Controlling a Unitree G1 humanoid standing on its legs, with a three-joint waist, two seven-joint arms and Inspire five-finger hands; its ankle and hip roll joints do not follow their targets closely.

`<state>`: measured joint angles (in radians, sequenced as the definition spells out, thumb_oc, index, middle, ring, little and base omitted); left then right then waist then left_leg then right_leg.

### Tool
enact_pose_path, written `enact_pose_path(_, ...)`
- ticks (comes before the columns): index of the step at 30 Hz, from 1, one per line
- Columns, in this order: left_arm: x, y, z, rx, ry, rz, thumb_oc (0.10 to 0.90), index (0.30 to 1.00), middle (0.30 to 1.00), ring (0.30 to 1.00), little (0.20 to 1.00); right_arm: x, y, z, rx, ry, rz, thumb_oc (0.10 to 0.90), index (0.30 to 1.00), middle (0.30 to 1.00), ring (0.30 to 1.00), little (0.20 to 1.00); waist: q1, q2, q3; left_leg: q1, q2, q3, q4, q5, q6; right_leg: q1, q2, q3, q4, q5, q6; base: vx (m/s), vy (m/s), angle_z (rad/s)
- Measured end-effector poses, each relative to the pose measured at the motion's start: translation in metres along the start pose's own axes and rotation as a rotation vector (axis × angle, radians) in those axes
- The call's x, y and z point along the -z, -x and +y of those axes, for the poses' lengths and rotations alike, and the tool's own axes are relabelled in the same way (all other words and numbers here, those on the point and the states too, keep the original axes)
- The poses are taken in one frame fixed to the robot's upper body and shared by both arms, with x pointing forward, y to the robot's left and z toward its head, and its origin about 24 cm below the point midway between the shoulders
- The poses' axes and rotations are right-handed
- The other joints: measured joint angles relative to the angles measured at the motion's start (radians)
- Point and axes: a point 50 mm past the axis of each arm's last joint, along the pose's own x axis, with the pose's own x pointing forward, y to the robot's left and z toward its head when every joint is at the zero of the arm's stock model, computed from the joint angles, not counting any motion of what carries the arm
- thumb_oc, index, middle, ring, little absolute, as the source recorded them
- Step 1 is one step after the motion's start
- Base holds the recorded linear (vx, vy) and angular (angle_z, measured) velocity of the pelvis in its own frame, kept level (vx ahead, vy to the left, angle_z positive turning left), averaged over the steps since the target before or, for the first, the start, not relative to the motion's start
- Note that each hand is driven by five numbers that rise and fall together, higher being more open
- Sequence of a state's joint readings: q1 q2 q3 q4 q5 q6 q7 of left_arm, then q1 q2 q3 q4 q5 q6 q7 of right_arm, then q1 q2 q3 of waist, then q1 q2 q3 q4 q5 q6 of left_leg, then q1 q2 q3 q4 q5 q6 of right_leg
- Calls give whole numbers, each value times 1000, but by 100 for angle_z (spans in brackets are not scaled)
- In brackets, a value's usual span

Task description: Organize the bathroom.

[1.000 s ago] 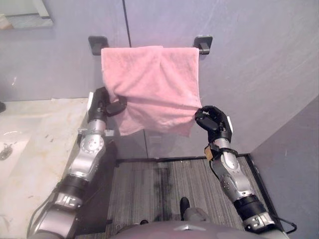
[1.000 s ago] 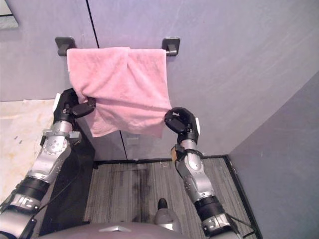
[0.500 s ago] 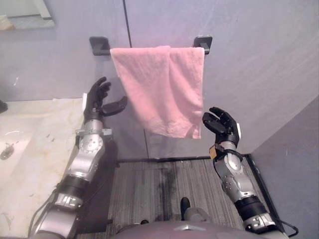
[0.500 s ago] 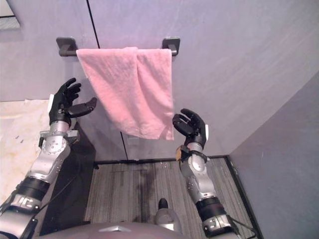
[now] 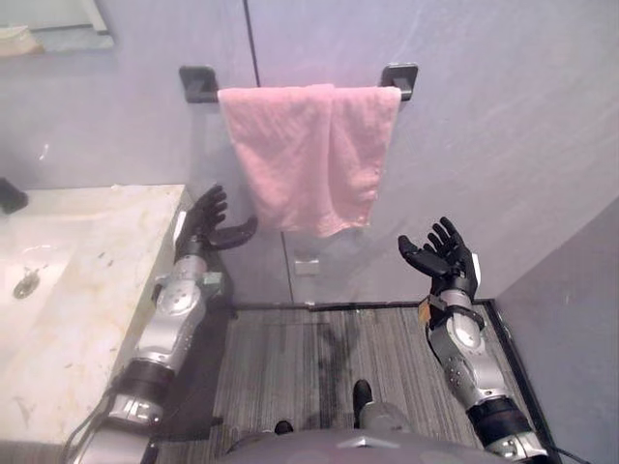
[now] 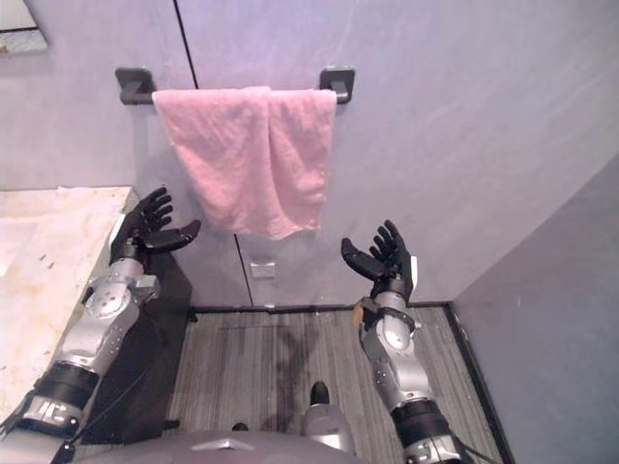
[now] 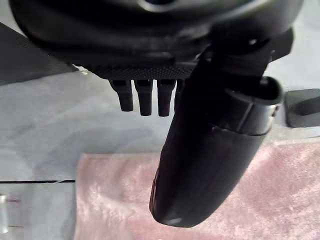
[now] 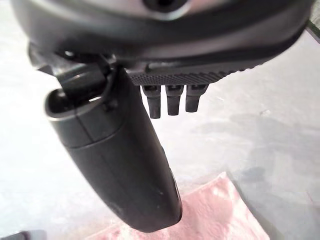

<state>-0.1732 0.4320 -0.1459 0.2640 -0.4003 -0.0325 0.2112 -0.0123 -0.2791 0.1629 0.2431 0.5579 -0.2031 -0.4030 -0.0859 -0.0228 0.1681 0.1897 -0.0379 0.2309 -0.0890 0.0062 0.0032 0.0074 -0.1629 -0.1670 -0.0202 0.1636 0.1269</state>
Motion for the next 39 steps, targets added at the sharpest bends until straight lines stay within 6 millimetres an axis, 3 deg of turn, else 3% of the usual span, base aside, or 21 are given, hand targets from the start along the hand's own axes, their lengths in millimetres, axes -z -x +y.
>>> enact_pose_path(3,11,7,2,21,-2,47,800,900,900,900,900,3,2,-2,8,5,11,800,900,900,900,900,6,0,0,-8,2,-12,1,9,4,0,6,-17,-1,2,-2,-93,-37,14)
enact_pose_path(10,60,44,12,46,15,255,800,900,900,900,900,19,11,-23,132,1,71,800,900,900,900,900,33,-4,1,-15,0,-23,0,5,7,-2,0,-26,3,9,-11,-95,-14,4)
enact_pose_path(18,77,64,10,242,43,341,800,900,900,900,900,23,15,-28,159,6,80,800,900,900,900,900,58,-5,3,-43,1,-43,0,16,15,-9,-13,-44,-1,-2,11,-124,-49,11)
enact_pose_path(21,80,65,5,332,79,381,800,900,900,900,900,21,15,-29,186,0,64,800,900,900,900,900,39,-3,3,-73,9,-128,0,25,8,-10,10,44,33,-32,10,-195,-138,72)
enact_pose_path(24,93,72,1,441,54,475,800,900,900,900,900,19,13,-29,205,0,49,800,900,900,900,900,24,20,0,-109,34,-206,1,57,-5,-33,33,112,88,-55,25,-194,-150,69)
enact_pose_path(26,108,78,4,439,40,551,800,900,900,900,900,21,12,-26,203,5,49,800,900,900,900,900,29,19,-1,-111,38,-233,5,69,-20,-4,40,115,48,-69,4,-214,-230,37)
enact_pose_path(30,134,96,17,366,48,684,800,900,900,900,900,22,11,-27,199,21,50,800,900,900,900,900,36,43,6,-121,71,-266,1,81,-54,38,75,97,-19,-68,-14,-202,-165,29)
enact_pose_path(35,166,124,22,284,110,843,800,900,900,900,900,26,8,-49,246,114,81,800,900,900,900,900,60,99,23,-155,127,-304,1,102,-98,48,146,86,-53,-58,-60,-242,-124,27)
enact_pose_path(38,192,151,18,240,181,980,800,900,900,900,900,37,8,-67,278,217,132,800,900,900,900,900,55,131,37,-175,153,-318,2,93,-112,44,173,71,-51,-62,-83,-208,-93,33)
enact_pose_path(39,201,164,14,220,232,1031,800,900,900,900,900,49,12,-80,312,255,194,800,900,900,900,900,55,132,39,-187,158,-318,10,70,-110,45,173,54,-55,-63,-101,-172,-71,39)
